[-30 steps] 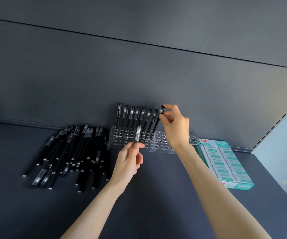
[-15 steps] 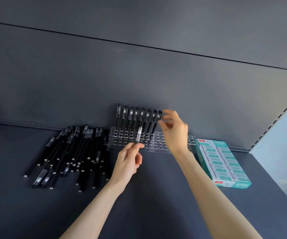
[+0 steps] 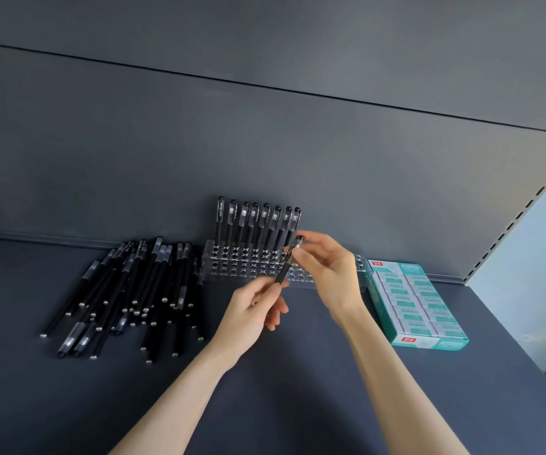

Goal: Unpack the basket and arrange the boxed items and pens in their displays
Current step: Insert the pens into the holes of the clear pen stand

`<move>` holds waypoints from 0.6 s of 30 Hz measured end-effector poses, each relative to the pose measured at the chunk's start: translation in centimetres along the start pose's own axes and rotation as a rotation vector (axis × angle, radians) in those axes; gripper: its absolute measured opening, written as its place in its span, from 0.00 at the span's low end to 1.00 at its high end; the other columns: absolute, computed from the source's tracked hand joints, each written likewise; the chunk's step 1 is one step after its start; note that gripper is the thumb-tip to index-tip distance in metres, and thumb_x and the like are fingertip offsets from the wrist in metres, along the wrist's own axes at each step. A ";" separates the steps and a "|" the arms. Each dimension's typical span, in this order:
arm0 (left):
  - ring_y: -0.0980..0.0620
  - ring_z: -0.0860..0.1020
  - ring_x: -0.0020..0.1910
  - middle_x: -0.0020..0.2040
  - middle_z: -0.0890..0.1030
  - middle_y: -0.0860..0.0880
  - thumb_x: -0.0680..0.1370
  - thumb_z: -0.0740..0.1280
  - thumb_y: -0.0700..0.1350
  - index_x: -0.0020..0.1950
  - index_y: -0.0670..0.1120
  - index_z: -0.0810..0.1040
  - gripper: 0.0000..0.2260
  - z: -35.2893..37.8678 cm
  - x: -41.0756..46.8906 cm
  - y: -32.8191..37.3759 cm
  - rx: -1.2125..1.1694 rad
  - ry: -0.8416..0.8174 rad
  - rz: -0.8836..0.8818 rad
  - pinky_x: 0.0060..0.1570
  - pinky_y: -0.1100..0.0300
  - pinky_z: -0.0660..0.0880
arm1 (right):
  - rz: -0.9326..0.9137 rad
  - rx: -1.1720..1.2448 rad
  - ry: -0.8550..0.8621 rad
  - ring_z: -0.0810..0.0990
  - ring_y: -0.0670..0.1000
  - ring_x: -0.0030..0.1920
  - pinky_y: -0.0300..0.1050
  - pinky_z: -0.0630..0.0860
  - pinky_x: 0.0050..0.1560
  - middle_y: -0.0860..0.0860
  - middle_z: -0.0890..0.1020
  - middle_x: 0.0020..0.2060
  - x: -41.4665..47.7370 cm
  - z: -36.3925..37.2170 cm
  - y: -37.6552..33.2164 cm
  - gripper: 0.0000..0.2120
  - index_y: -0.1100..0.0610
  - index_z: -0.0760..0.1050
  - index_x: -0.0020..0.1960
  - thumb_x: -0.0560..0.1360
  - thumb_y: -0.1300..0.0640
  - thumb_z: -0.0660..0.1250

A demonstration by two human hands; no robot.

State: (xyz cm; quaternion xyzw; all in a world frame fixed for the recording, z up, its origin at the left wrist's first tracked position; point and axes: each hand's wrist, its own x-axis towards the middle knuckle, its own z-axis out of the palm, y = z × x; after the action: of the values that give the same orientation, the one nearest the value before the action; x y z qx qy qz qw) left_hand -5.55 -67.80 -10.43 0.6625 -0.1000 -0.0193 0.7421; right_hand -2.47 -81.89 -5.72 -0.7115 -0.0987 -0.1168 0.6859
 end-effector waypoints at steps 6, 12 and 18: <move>0.51 0.79 0.32 0.36 0.83 0.48 0.77 0.68 0.40 0.47 0.46 0.79 0.02 0.1 0.1 -0.6 0.044 0.072 -0.018 0.33 0.63 0.74 | -0.025 -0.137 -0.020 0.79 0.42 0.35 0.31 0.73 0.41 0.42 0.81 0.32 -0.4 0.0 0.0 0.16 0.51 0.75 0.58 0.72 0.63 0.71; 0.53 0.73 0.56 0.55 0.73 0.53 0.73 0.72 0.48 0.58 0.48 0.75 0.15 -2.3 1.2 0.1 0.477 0.502 0.132 0.56 0.62 0.70 | -0.179 -0.249 0.258 0.80 0.43 0.37 0.32 0.73 0.40 0.45 0.82 0.37 1.7 -1.4 -1.2 0.18 0.42 0.70 0.52 0.72 0.63 0.70; 0.44 0.60 0.70 0.71 0.60 0.40 0.69 0.76 0.52 0.72 0.36 0.60 0.41 -4.5 4.1 1.0 0.711 0.517 0.027 0.66 0.56 0.61 | -0.355 -0.329 0.357 0.79 0.43 0.37 0.26 0.70 0.43 0.42 0.79 0.40 4.8 -1.8 -1.4 0.16 0.49 0.71 0.56 0.73 0.65 0.68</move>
State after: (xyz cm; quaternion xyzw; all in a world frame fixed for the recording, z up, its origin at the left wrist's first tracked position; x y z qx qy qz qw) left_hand -0.86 -63.95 -9.42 0.8584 0.0801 0.1925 0.4687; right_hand 1.61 -83.76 -2.89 -0.7530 -0.0791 -0.3724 0.5367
